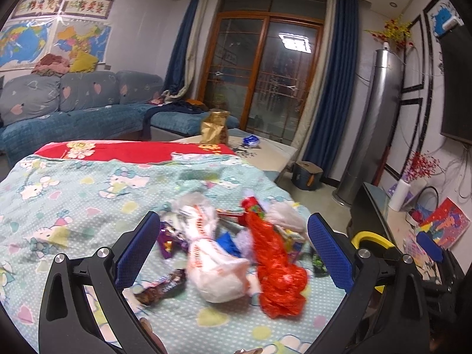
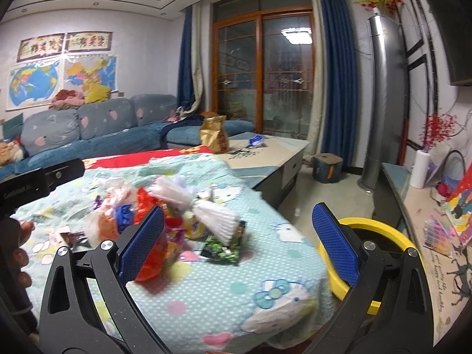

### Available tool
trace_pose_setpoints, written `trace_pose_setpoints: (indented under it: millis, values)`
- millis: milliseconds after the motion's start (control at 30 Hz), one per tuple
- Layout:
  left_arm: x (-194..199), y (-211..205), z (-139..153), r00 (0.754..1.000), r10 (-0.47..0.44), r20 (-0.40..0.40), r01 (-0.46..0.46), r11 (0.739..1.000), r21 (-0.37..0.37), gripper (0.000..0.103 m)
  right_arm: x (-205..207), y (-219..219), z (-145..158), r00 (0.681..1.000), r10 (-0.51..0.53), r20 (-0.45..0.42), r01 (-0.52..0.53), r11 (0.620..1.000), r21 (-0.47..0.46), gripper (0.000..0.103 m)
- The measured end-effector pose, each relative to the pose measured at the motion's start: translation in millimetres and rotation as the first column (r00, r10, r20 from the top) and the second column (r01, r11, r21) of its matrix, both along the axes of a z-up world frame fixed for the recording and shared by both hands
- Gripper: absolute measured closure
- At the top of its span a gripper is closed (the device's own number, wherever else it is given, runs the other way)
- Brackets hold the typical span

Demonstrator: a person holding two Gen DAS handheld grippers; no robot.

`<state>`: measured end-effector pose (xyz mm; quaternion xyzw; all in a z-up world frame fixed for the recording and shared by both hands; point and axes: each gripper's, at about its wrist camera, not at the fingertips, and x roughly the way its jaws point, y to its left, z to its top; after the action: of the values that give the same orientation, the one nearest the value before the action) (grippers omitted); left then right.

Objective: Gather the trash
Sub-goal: 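Lower both tools toward the pile of plastic bags on the bed, then grasp the white printed plastic bag with the left tool while the right tool grasps the red plastic bag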

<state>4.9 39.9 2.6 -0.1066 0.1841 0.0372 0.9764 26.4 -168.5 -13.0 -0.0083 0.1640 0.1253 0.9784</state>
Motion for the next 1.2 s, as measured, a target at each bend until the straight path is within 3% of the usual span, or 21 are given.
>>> trace_pose_setpoints:
  millis: [333, 500, 733, 867, 1000, 1133, 1200]
  values:
    - [5.9, 50.8, -6.5, 0.993, 0.073, -0.09, -0.08, 0.994, -0.079, 0.006, 22.2, 47.3, -11.1, 0.97, 0.192, -0.147, -0.193, 0.981, 0.006, 0.011]
    - [8.9, 67.8, -17.1, 0.991, 0.022, -0.129, -0.043, 0.986, -0.161, 0.006, 27.1, 65.0, -22.3, 0.945, 0.255, -0.205, -0.264, 0.965, -0.015, 0.013]
    - [27.4, 51.8, -32.2, 0.975, -0.11, -0.193, 0.069, 0.976, -0.207, 0.007, 43.3, 74.9, -47.3, 0.895, 0.312, -0.319, -0.334, 0.942, -0.015, 0.039]
    - [40.2, 40.0, -46.7, 0.954, -0.172, -0.247, 0.109, 0.962, -0.25, 0.008, 46.5, 73.9, -55.6, 0.87, 0.335, -0.362, -0.355, 0.935, 0.013, 0.05]
    - [52.7, 35.4, -64.1, 0.931, -0.184, -0.316, 0.094, 0.955, -0.28, 0.019, 45.9, 74.7, -57.7, 0.854, 0.358, -0.377, -0.374, 0.927, 0.034, 0.06]
    - [56.9, 30.0, -74.1, 0.915, -0.19, -0.356, 0.089, 0.956, -0.281, 0.035, 43.8, 77.9, -57.5, 0.839, 0.392, -0.378, -0.408, 0.912, 0.043, 0.078]
    - [57.1, 30.3, -75.9, 0.91, -0.186, -0.371, 0.082, 0.957, -0.278, 0.038, 41.3, 78.8, -55.6, 0.837, 0.405, -0.367, -0.42, 0.907, 0.043, 0.082]
